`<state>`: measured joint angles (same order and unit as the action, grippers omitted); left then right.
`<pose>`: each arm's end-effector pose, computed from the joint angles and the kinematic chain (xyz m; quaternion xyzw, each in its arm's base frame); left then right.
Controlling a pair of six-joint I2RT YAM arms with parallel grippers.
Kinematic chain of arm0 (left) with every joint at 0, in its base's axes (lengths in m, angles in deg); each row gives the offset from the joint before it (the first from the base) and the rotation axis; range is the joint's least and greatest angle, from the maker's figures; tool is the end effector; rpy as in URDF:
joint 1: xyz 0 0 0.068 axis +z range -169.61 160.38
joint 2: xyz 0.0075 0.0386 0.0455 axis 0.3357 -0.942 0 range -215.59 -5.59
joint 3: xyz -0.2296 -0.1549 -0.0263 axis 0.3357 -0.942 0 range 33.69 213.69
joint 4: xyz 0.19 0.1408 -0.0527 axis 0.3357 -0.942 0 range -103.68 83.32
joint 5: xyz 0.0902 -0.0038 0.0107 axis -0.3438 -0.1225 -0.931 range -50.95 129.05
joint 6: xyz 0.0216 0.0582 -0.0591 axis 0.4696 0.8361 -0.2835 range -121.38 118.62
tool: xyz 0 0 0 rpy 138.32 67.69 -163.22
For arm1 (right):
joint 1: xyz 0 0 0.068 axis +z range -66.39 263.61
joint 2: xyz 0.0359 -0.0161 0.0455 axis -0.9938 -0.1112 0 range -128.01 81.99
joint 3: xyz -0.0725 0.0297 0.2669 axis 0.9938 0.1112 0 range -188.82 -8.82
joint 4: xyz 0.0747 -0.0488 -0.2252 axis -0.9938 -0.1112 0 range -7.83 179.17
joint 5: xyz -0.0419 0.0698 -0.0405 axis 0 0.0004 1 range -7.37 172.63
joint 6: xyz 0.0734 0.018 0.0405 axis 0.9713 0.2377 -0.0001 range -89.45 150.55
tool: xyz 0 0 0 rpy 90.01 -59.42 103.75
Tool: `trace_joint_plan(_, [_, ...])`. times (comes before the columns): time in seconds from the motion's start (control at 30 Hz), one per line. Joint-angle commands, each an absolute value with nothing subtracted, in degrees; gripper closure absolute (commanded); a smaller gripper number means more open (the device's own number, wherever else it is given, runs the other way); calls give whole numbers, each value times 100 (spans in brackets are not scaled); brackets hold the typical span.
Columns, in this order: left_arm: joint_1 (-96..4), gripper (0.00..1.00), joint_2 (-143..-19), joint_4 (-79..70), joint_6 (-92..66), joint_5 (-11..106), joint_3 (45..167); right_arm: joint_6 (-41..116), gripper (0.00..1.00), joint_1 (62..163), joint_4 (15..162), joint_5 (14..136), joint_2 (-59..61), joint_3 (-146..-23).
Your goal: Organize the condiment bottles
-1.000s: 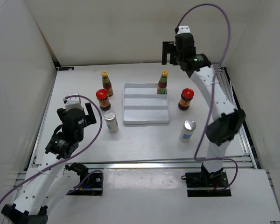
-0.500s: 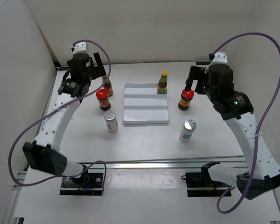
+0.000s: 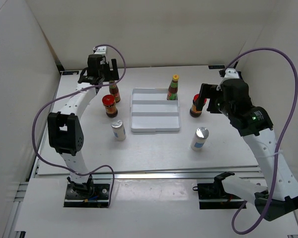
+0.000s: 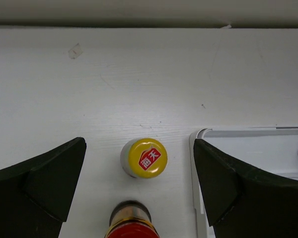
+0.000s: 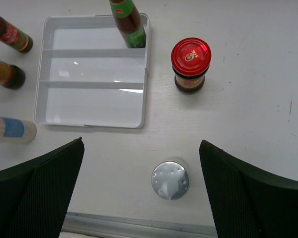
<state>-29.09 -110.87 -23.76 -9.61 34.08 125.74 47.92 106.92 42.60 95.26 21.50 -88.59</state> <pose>0.4470 -0.0680 0.3054 -0.0121 0.8667 -0.0393 0.4971 0.1999 0.0682 0.4110 0.0132 0.8506 0.0916 0.5176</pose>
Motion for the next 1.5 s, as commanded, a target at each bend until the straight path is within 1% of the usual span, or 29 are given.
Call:
trace_joint_plan(0.0, [-2823, 0, -11097, -1592, -701, 3720, 12685, 4655, 0, 10673, 4135, 9301, 2240, -9152])
trace_joint_plan(0.17, [-2823, 0, -11396, -1328, -780, 3852, 12536, 4550, 0, 10673, 3855, 9301, 2354, -9205])
trace_joint_plan(0.3, [-2823, 0, -11607, -976, -842, 3633, 12386, 4497, 0, 10673, 3793, 9161, 2538, -9152])
trace_joint_plan(0.5, [-2823, 0, -11607, -862, -842, 3483, 12202, 4444, 0, 10673, 3617, 9160, 2601, -9152])
trace_joint_plan(0.63, [-2937, 0, -11607, -791, -789, 3343, 11869, 4444, 0, 10673, 3564, 9160, 2601, -9152])
trace_joint_plan(0.67, [-2937, 1, -11607, -722, -789, 3290, 11815, 4444, 0, 10673, 3564, 9108, 2601, -9152])
trace_joint_plan(0.7, [-2937, 4, -11607, -721, -789, 3290, 11815, 4444, 0, 10673, 3564, 9055, 2601, -9152])
trace_joint_plan(0.77, [-2937, 24, -11607, -660, -789, 3290, 11815, 4444, 0, 10673, 3511, 9002, 2601, -9152])
trace_joint_plan(0.8, [-2937, 32, -11660, -660, -789, 3220, 11815, 4444, 0, 10673, 3511, 9002, 2601, -9152])
trace_joint_plan(0.87, [-2937, 42, -11712, -660, -999, 3219, 11815, 4444, 0, 10673, 3450, 9054, 2601, -9152])
trace_joint_plan(0.97, [-2937, 44, -11713, -598, -1122, 3167, 11868, 4374, 0, 10673, 3388, 9134, 2601, -9205])
trace_joint_plan(1.03, [-2999, 50, -11713, -528, -1123, 3019, 11868, 4374, 0, 10673, 3336, 9134, 2653, -9205])
trace_joint_plan(1.07, [-3060, 55, -11713, -528, -1184, 2939, 11920, 4321, 0, 10673, 3336, 9134, 2653, -9205])
trace_joint_plan(1.13, [-3112, 58, -11713, -528, -1184, 2824, 11982, 4321, 0, 10673, 3336, 9134, 2706, -9205])
trace_joint_plan(1.17, [-3113, 61, -11713, -475, -1184, 2824, 12052, 4321, 0, 10673, 3336, 9134, 2706, -9153])
trace_joint_plan(1.2, [-3113, 68, -11713, -475, -1184, 2824, 12139, 4321, 0, 10673, 3336, 9134, 2706, -9152])
trace_joint_plan(1.23, [-3113, 73, -11713, -475, -1184, 2763, 12192, 4321, 0, 10673, 3336, 9081, 2706, -9152])
trace_joint_plan(1.27, [-3113, 89, -11713, -475, -1184, 2762, 12254, 4321, 0, 10673, 3283, 9081, 2706, -9152])
trace_joint_plan(1.47, [-3174, 89, -11599, -834, -1237, 2104, 12991, 4216, 0, 10673, 3230, 9081, 2706, -9205])
